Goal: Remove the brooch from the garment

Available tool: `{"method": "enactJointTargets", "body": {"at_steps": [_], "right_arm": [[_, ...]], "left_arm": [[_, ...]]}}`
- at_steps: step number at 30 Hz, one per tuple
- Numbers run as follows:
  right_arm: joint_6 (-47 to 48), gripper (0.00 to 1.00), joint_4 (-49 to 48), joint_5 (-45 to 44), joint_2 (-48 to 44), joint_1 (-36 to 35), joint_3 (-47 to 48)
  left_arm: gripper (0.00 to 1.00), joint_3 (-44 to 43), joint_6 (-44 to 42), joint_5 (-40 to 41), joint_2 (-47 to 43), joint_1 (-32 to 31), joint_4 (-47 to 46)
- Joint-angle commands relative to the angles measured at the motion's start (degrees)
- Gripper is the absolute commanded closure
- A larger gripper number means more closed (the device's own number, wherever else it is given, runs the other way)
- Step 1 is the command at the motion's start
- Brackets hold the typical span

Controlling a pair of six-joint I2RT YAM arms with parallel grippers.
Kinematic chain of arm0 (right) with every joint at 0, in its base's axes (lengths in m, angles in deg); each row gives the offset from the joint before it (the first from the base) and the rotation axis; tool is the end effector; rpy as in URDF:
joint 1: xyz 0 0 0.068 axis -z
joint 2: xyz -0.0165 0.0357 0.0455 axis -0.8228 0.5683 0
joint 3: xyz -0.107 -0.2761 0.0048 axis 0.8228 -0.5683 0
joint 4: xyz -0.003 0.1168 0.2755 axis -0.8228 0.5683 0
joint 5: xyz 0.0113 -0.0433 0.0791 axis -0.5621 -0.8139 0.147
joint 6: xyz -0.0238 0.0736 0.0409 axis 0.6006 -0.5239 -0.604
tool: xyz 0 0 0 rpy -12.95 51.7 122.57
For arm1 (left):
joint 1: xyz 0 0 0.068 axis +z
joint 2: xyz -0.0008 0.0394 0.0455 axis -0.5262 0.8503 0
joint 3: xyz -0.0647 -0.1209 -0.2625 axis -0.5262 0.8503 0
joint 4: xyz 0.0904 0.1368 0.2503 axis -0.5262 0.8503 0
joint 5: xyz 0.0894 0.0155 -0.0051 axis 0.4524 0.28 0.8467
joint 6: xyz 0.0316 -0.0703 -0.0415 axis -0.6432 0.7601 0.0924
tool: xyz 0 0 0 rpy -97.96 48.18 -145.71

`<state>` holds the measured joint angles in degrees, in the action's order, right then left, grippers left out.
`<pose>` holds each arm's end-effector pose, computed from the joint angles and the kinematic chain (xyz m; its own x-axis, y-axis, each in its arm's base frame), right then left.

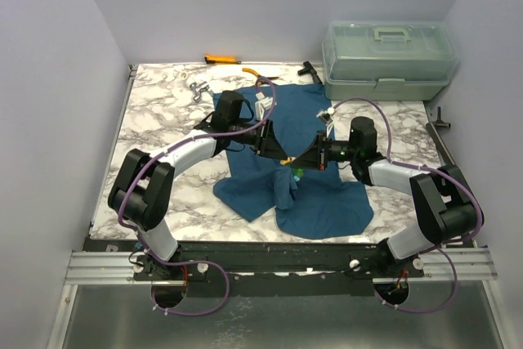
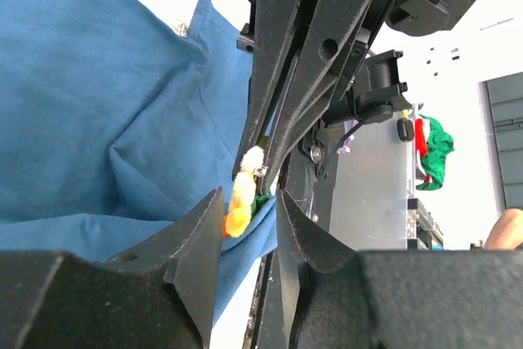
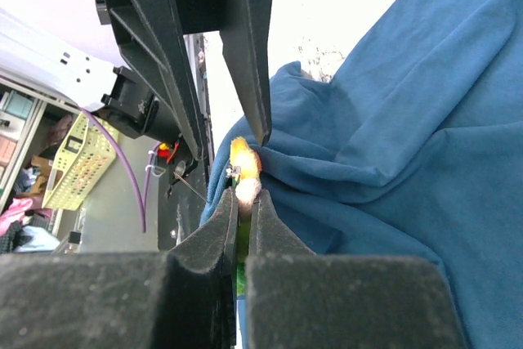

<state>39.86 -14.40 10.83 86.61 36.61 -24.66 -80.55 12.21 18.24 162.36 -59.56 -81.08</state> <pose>0.2953 0.1733 0.1846 -0.6902 0.0000 -0.7236 -0.7127 0.1726 0.6799 0.3356 -0.2542 0.2278 -0.7730 0.2073 -0.5995 0.6315 0.1628 -0.7580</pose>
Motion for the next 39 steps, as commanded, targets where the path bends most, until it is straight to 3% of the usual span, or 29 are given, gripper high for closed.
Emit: {"method": "enactJointTargets", "body": {"at_steps": [1,13,15,19,27,30,35,39], "right_arm": [[0.93,1.0,-1.17,-0.44,-1.44,0.1,-0.31],[4.51,0.99,1.69,-1.86,-2.12,0.11,0.65],[7.42,0.99,4.86,-2.94,-5.15,0.12,1.59],[11.03,0.99,9.27,-5.65,-2.58,0.04,2.79],[12.11,0.99,11.11,-7.98,-2.3,0.05,3.55],[13.0,1.0,12.17,-8.66,-2.41,-0.04,3.71],[15.37,0.99,14.82,-10.87,-2.03,-0.32,4.05],[20.04,1.0,18.52,-13.95,-0.82,-1.51,4.51]], "left_arm": [[0.65,1.21,1.62,-1.76,-1.53,0.83,-3.35],[0.62,2.66,-1.84,-1.89,-0.69,1.94,-4.59],[0.56,3.04,-7.04,-1.74,-0.91,2.15,-1.42],[0.46,3.43,-18.63,0.34,-2.9,2.15,8.12],[0.4,4.06,-21.74,6.17,-2.3,0.98,9.68],[0.44,3.75,-21.69,6.43,-1.53,0.01,9.75],[0.74,3.01,-21.74,5.34,-1.27,-0.4,9.74],[0.86,2.91,-21.69,4.02,-2.32,-0.4,9.67]]}}
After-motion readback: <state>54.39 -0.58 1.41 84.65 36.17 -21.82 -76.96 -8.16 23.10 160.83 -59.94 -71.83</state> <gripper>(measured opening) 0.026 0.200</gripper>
